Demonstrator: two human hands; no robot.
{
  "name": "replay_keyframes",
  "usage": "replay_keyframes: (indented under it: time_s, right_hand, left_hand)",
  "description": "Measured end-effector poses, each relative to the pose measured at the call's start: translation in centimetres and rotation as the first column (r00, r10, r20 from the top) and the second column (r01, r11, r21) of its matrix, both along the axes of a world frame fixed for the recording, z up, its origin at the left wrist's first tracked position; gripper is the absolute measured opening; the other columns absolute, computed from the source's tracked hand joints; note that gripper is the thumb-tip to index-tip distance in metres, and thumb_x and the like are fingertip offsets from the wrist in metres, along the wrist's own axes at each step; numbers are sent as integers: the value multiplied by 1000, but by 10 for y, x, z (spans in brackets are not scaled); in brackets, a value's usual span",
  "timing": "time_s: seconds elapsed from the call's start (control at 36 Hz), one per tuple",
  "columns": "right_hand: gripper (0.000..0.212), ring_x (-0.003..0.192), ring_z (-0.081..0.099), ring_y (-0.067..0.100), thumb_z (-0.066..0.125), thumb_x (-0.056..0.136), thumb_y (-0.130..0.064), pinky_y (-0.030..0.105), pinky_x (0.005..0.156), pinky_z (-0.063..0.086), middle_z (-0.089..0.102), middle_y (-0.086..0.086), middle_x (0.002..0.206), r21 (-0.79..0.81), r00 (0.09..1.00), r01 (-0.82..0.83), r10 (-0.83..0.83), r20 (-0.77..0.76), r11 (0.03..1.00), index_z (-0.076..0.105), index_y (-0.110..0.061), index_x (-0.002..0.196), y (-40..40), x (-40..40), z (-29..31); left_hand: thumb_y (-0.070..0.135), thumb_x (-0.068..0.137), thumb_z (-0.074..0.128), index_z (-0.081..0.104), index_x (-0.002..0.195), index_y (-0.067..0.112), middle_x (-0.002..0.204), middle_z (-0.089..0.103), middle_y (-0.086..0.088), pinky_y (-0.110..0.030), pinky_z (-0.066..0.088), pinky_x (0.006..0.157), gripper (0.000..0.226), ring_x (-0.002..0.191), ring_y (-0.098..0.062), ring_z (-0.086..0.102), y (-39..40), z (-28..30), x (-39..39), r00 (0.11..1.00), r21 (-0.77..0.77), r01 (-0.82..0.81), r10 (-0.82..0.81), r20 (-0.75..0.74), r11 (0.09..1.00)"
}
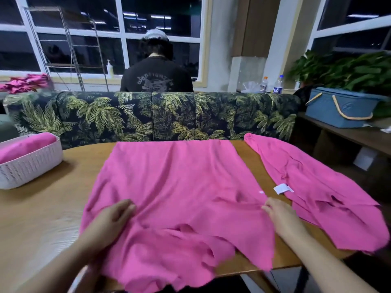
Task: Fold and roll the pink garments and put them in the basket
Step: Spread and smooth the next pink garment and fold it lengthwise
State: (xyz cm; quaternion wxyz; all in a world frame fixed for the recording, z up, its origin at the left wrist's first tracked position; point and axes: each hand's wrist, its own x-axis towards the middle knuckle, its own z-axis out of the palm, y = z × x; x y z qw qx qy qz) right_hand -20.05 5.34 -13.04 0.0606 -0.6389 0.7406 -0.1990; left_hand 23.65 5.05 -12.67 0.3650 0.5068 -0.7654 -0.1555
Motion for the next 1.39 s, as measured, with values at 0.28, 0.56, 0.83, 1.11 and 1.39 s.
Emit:
replay_keyframes:
  time_s: [0.28, 0.56, 0.83, 1.11, 1.39]
  right_hand:
    - [27, 83, 61, 38, 64, 64, -8, 49, 73, 53, 68, 11, 94, -316, 969, -29, -51, -241, 948, 72, -11, 90, 17, 0, 11]
    - [37, 85, 59, 26, 45, 87, -52, 41, 72, 49, 59, 1, 86, -25, 925, -221, 202, -323, 975, 58, -18, 81, 25, 82, -1]
    - [38, 102, 60, 34, 32, 101, -49, 36, 68, 28, 67, 12, 106, 109, 906, -263, 285, -314, 958, 49, -15, 107, 50, 76, -3]
    - [33, 73, 47, -5, 48, 82, -61, 18, 67, 37, 46, -18, 71, -52, 916, -400, 399, -33, 915, 57, -29, 82, 71, 61, 11]
    - [13, 102, 36, 6, 53, 94, -41, 26, 96, 32, 41, -14, 104, 55, 932, -325, 330, -148, 944, 50, -29, 91, 78, 35, 6]
  left_hand:
    - [83, 59, 45, 58, 78, 32, 82, 57, 13, -20, 44, 70, 56, 74, 1, 56, 5, 21, 22, 796, 188, -106, -30, 604, 976]
    - [52, 83, 56, 48, 79, 44, 79, 50, 22, -28, 44, 77, 12, 80, 3, 50, -1, -20, -29, 862, 112, 369, -385, 329, 922]
    - [60, 76, 68, 63, 76, 25, 68, 53, 6, -23, 38, 65, 35, 69, -7, 48, 15, -12, -16, 844, 363, 531, -441, -304, 766]
    - [94, 50, 52, 60, 92, 37, 59, 51, 14, -18, 36, 54, 71, 53, 0, 42, 8, -6, -48, 921, 282, 373, -389, 1, 884]
    - [70, 79, 55, 59, 77, 41, 96, 61, 23, -21, 42, 87, 29, 94, 1, 57, 9, -20, -68, 856, 19, 504, -502, 124, 863]
